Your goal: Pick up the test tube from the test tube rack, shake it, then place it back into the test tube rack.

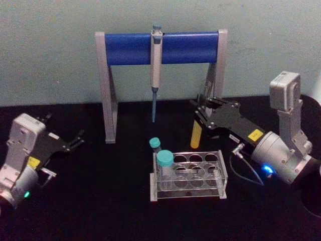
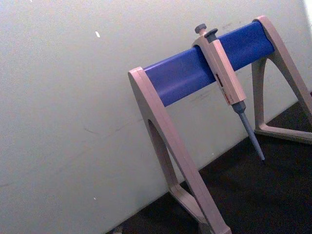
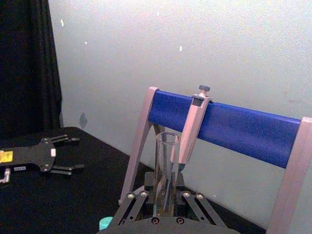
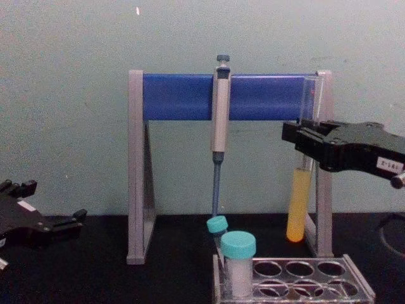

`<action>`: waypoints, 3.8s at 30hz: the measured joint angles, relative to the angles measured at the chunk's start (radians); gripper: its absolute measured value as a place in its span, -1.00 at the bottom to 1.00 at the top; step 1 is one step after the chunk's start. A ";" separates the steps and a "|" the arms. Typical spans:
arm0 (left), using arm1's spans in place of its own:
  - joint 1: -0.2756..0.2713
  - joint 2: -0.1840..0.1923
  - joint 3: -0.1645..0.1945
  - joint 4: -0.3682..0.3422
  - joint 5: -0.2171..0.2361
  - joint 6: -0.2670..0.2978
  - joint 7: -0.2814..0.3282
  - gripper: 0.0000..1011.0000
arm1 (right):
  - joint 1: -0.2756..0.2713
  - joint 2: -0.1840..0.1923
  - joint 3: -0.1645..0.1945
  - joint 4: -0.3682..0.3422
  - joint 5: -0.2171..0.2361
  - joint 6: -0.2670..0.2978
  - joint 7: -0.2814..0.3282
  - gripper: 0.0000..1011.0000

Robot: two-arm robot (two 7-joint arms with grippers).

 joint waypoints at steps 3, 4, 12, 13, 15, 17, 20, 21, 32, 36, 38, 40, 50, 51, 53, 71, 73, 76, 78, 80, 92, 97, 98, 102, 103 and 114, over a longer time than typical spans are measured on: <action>0.000 0.000 0.000 0.000 0.000 0.000 0.000 0.98 | -0.007 0.004 0.007 -0.006 -0.002 0.000 -0.005 -0.54; 0.000 0.000 0.000 0.000 0.000 0.000 0.000 0.98 | -0.011 0.006 0.011 -0.009 -0.003 0.000 -0.010 -0.54; 0.000 0.000 0.000 0.000 0.000 0.000 0.000 0.98 | -0.049 0.029 0.044 -0.045 -0.008 0.006 -0.029 -0.54; 0.000 0.000 0.000 0.000 0.000 0.000 0.000 0.98 | -0.055 0.032 0.047 -0.050 -0.008 0.007 -0.031 -0.54; 0.000 0.000 0.000 0.000 0.000 0.000 0.000 0.98 | -0.073 0.041 0.056 -0.066 -0.009 0.010 -0.034 -0.54; 0.000 0.000 0.000 0.000 0.000 0.000 0.000 0.98 | -0.093 0.050 0.064 -0.084 -0.009 0.013 -0.035 -0.54; 0.000 0.000 0.000 0.000 0.000 0.000 0.000 0.98 | -0.113 0.058 0.068 -0.105 -0.009 0.018 -0.034 -0.54; 0.000 0.000 0.000 0.000 0.000 0.000 0.000 0.98 | -0.126 0.063 0.069 -0.117 -0.008 0.020 -0.032 -0.54; 0.000 0.000 0.000 0.000 0.000 0.000 0.000 0.98 | -0.133 0.061 0.025 -0.135 0.011 0.027 0.020 -0.54; 0.000 0.000 0.000 0.000 0.000 0.000 0.000 0.98 | -0.103 0.044 0.005 -0.106 0.017 0.025 0.031 -0.54; 0.000 0.000 0.000 0.000 0.000 0.000 0.000 0.98 | -0.089 0.036 -0.002 -0.092 0.018 0.021 0.034 -0.54; 0.000 0.000 0.000 0.000 0.000 0.000 0.000 0.98 | -0.068 0.024 -0.010 -0.069 0.019 0.013 0.036 -0.54; 0.000 0.000 0.000 0.000 0.000 0.000 0.000 0.98 | -0.009 -0.006 -0.009 0.002 0.012 -0.004 0.011 -0.54; 0.000 0.000 0.000 0.000 0.000 0.000 0.000 0.98 | -0.007 -0.006 -0.007 0.004 0.011 -0.004 0.009 -0.54; 0.000 0.000 0.000 0.000 0.000 0.000 0.000 0.98 | -0.007 -0.006 -0.001 0.007 0.010 -0.004 0.002 -0.54; 0.000 0.000 0.000 0.000 0.000 0.000 0.000 0.98 | -0.019 0.007 0.021 -0.005 -0.006 -0.002 -0.013 -0.54; 0.000 0.000 0.000 0.000 0.000 0.000 0.000 0.98 | -0.024 0.012 0.026 -0.011 -0.009 -0.001 -0.018 -0.54; 0.000 0.000 0.000 0.000 0.000 0.000 0.000 0.98 | -0.041 0.024 0.038 -0.028 -0.014 0.003 -0.025 -0.54; 0.000 0.000 0.000 0.000 0.000 0.000 0.000 0.98 | -0.056 0.033 0.047 -0.043 -0.016 0.007 -0.028 -0.54; 0.000 0.000 0.000 0.000 0.000 0.000 0.000 0.98 | -0.068 0.041 0.052 -0.056 -0.019 0.010 -0.029 -0.54; 0.000 0.000 0.000 0.000 0.000 0.000 0.000 0.98 | -0.164 0.092 0.064 -0.162 -0.017 0.039 -0.009 -0.54; 0.000 0.000 0.000 0.000 0.000 0.000 0.000 0.98 | -0.162 0.086 0.040 -0.167 -0.001 0.041 0.016 -0.54; 0.000 0.000 0.000 0.000 0.000 0.000 0.000 0.98 | -0.158 0.083 0.035 -0.163 0.002 0.041 0.020 -0.54; 0.000 0.000 0.000 0.000 0.000 0.000 0.000 0.98 | -0.136 0.071 0.014 -0.145 0.013 0.040 0.036 -0.54; 0.000 0.000 0.000 0.000 0.000 0.000 0.000 0.98 | -0.123 0.064 0.005 -0.132 0.018 0.038 0.043 -0.54; 0.000 0.000 0.000 0.000 0.000 0.000 0.000 0.98 | -0.037 0.016 -0.024 -0.038 0.039 0.008 0.050 -0.54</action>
